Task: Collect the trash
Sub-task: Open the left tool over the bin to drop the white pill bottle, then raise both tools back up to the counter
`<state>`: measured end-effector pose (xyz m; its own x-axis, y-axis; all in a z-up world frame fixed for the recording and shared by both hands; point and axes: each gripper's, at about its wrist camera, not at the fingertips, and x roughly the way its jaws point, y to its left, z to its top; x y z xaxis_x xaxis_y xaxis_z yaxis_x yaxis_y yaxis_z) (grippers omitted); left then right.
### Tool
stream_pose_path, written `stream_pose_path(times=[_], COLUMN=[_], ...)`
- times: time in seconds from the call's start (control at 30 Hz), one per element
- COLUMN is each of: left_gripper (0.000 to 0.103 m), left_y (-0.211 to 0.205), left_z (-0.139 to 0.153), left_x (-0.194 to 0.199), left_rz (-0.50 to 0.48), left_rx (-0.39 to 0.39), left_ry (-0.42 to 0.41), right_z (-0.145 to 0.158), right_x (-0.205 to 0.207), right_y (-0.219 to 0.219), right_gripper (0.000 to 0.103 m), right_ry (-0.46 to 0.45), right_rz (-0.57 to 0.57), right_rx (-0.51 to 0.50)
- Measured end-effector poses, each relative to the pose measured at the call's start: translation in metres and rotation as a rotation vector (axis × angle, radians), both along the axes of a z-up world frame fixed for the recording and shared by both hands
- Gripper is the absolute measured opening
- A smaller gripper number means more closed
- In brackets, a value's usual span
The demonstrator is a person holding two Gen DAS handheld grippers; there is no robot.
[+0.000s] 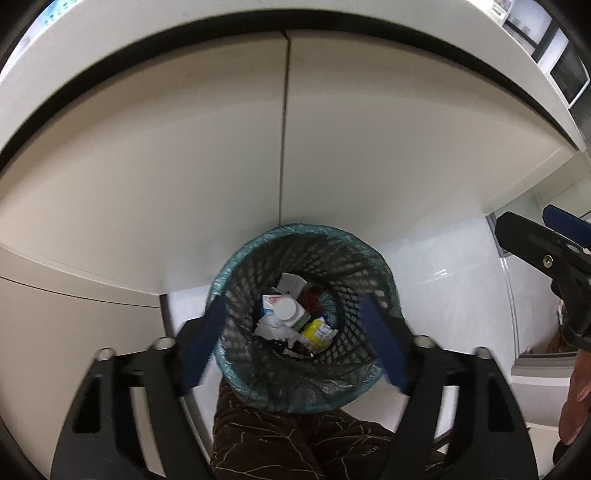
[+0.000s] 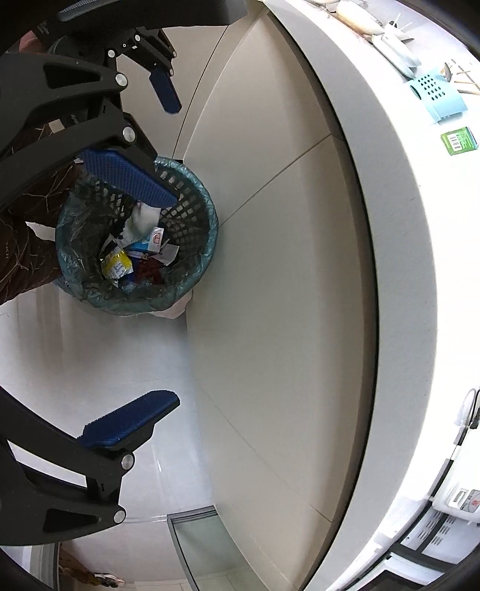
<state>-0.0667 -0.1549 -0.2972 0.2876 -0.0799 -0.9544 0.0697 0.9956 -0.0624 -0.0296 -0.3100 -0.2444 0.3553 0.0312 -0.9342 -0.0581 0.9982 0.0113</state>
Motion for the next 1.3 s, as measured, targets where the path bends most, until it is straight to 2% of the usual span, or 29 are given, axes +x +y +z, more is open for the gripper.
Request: stream_pose_path(times=[0.03, 0.13, 0.37, 0.5, 0.73, 1.03, 1.3], left_gripper=[0.089, 0.097, 0.097, 0.097, 0.097, 0.097, 0.097], left_y=[0.001, 0.009, 0.044, 0.068, 0.099, 0.118, 0.131], left_z=[0.003, 0.008, 0.044, 0.074, 0.125, 0.189, 0.231], left_x=[0.0, -0.003, -0.009, -0.013, -0.01, 0.013, 0.048], left_rz=[0.001, 0.019, 0.072, 0.109, 0.191, 0.229, 0.241], left_rx=[0.0, 0.01, 0.012, 0.026, 0.002, 0.0, 0.002], left_ry=[-0.009, -0.023, -0.057, -0.075, -0.103, -0.183, -0.238], right_z=[0.002, 0.004, 0.029, 0.054, 0.103, 0.156, 0.188], right_x=[0.0, 0.001, 0.004, 0.011, 0.027, 0.063, 0.094], right_y=[0.001, 0.004, 0.013, 0.014, 0.023, 0.035, 0.051], right_gripper=[0.095, 0.095, 0.095, 0.095, 0.095, 0.095, 0.095], right_ry=[-0.003, -0.009, -0.025, -0.036, -0.091, -0.152, -0.191], right_rz=[0.005, 0.019, 0.059, 0.061, 0.071, 0.101, 0.105], right_rx=[-0.006, -0.008, -0.02, -0.015, -0.028, 0.0, 0.026])
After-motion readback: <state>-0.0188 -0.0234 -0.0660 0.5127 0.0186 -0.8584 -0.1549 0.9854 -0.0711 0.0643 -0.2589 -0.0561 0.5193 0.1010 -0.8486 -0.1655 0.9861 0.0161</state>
